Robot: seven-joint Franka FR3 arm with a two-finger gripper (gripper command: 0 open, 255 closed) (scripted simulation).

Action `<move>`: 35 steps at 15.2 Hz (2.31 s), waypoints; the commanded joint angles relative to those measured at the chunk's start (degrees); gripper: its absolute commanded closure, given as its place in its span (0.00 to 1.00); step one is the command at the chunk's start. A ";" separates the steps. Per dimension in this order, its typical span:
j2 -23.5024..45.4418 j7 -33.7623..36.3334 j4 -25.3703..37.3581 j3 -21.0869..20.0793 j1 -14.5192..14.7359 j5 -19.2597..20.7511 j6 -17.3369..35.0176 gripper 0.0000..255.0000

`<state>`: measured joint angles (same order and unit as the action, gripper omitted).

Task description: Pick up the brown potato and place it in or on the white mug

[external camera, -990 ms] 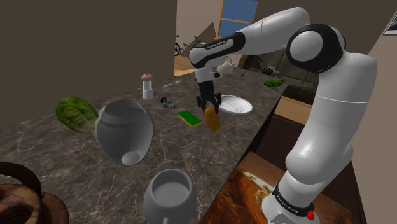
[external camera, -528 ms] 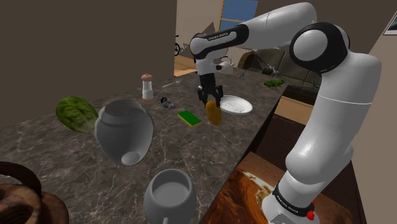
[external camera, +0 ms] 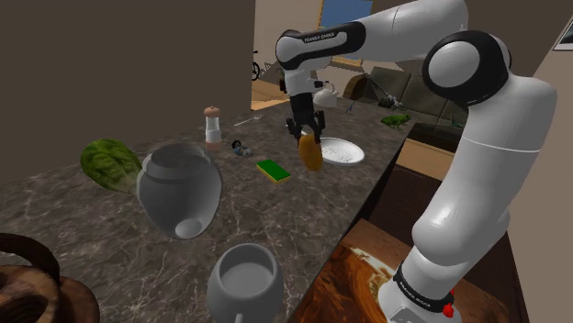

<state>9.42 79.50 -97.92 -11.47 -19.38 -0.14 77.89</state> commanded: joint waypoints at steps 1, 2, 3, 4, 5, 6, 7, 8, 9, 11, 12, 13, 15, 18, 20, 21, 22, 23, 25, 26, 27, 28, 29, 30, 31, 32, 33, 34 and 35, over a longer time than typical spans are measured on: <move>0.11 0.01 1.62 0.00 0.01 0.02 -1.54 1.00; 0.06 0.02 2.32 -0.01 0.01 0.00 -2.29 1.00; 0.04 0.02 2.45 -0.01 0.01 0.00 -2.44 1.00; -1.31 0.92 0.67 -0.46 0.49 -0.67 -1.96 1.00; -2.62 1.83 -1.03 -0.92 0.98 -1.35 -1.50 1.00; -3.88 2.75 -2.65 -1.40 1.48 -2.06 -1.08 1.00; -5.10 3.68 -4.18 -1.89 1.99 -2.77 -0.68 1.00; -6.27 4.61 -5.63 -2.40 2.51 -3.51 -0.31 1.00; -7.39 5.56 -7.01 -2.92 3.04 -4.25 0.05 1.00; -9.51 7.48 -9.53 -4.01 4.13 -5.79 0.71 1.00; -10.50 8.46 -10.69 -4.57 4.69 -6.58 1.02 1.00; -11.45 9.45 -11.78 -5.15 5.26 -7.38 1.32 1.00; -13.20 11.48 -13.75 -6.35 6.43 -9.02 1.89 1.00; -15.47 14.62 -16.22 -8.26 8.25 -11.55 2.73 1.00; -16.74 16.79 -17.54 -9.61 9.49 -13.25 3.29 1.00; -17.30 17.90 -18.10 -10.32 10.11 -14.11 3.57 1.00; -17.80 19.03 -18.60 -11.03 10.74 -14.96 3.87 1.00; -18.25 20.17 -19.04 -11.75 11.38 -15.80 4.17 1.00; -18.98 22.51 -19.73 -13.24 12.67 -17.48 4.81 1.00; -19.25 23.70 -19.99 -14.00 13.32 -18.29 5.15 1.00; -19.47 24.91 -20.18 -14.77 13.97 -19.09 5.50 1.00; -19.62 26.14 -20.31 -15.56 14.62 -19.88 5.88 1.00; -19.72 27.39 -20.38 -16.37 15.26 -20.64 6.27 1.00; -19.74 28.65 -20.39 -17.19 15.90 -21.37 6.68 1.00; -19.71 29.93 -20.33 -18.03 16.54 -22.08 7.11 1.00; -19.60 31.23 -20.22 -18.87 17.19 -22.75 7.56 1.00; -19.42 32.55 -20.05 -19.73 17.82 -23.38 8.04 1.00; -19.18 33.89 -19.81 -20.59 18.46 -23.97 8.54 1.00; -18.86 35.25 -19.52 -21.48 19.09 -24.52 9.07 1.00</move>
<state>-9.99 113.23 -117.97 -32.03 -0.91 -24.16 86.44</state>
